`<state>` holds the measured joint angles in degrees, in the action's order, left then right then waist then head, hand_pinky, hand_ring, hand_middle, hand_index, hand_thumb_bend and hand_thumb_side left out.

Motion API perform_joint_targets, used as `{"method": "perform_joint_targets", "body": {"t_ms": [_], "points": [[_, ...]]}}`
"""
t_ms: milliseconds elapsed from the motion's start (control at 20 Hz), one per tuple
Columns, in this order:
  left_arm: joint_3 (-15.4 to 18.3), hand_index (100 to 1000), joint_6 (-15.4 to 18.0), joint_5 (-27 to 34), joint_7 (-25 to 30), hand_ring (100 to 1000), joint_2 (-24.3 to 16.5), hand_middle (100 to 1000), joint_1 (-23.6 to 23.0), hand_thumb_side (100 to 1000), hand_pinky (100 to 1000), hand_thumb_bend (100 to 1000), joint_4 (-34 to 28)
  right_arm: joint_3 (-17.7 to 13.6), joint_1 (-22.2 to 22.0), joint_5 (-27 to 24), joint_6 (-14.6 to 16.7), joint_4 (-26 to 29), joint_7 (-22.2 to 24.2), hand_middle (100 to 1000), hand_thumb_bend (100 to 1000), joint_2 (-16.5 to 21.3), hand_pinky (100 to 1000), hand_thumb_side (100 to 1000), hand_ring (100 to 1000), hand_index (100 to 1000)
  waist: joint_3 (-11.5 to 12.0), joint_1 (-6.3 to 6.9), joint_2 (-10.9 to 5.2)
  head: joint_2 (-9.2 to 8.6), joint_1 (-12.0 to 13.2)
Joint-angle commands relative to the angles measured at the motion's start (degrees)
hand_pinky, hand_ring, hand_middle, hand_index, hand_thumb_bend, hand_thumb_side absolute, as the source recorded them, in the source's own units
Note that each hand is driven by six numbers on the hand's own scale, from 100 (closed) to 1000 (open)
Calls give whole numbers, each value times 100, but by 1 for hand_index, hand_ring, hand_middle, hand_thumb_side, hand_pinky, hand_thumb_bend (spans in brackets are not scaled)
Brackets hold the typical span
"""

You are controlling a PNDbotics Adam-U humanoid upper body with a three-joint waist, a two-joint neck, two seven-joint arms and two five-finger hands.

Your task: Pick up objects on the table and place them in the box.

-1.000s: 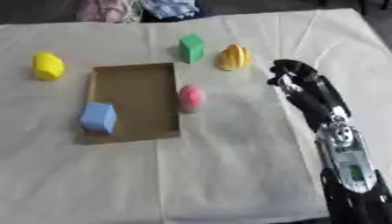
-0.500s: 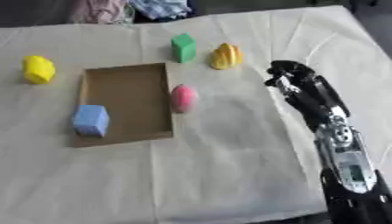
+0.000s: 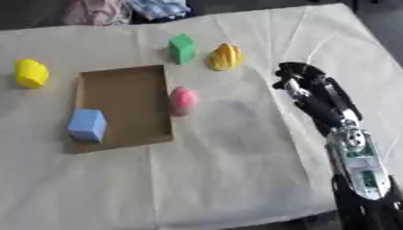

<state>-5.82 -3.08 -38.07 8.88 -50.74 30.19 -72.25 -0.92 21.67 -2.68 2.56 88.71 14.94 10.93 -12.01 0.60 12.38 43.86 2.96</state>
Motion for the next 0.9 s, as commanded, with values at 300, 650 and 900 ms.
{"method": "perform_joint_targets", "body": {"t_ms": [300, 650, 900], "points": [[-79, 877, 46, 6, 22, 741, 132, 758, 188, 384, 760, 100, 374, 39, 111, -31, 33, 34, 54, 682, 100, 65, 817, 449, 653, 769, -48, 61, -18, 26, 187], [-171, 877, 21, -103, 26, 739, 271, 760, 236, 386, 756, 100, 450, 52, 134, -31, 49, 16, 69, 682, 100, 60, 817, 447, 653, 769, -81, 38, 9, 26, 500], [-210, 877, -99, -254, -40, 740, 343, 770, 285, 359, 756, 100, 526, 64, 144, -32, 56, 7, 83, 682, 100, 47, 817, 448, 653, 769, -117, 29, 18, 26, 630]]}}
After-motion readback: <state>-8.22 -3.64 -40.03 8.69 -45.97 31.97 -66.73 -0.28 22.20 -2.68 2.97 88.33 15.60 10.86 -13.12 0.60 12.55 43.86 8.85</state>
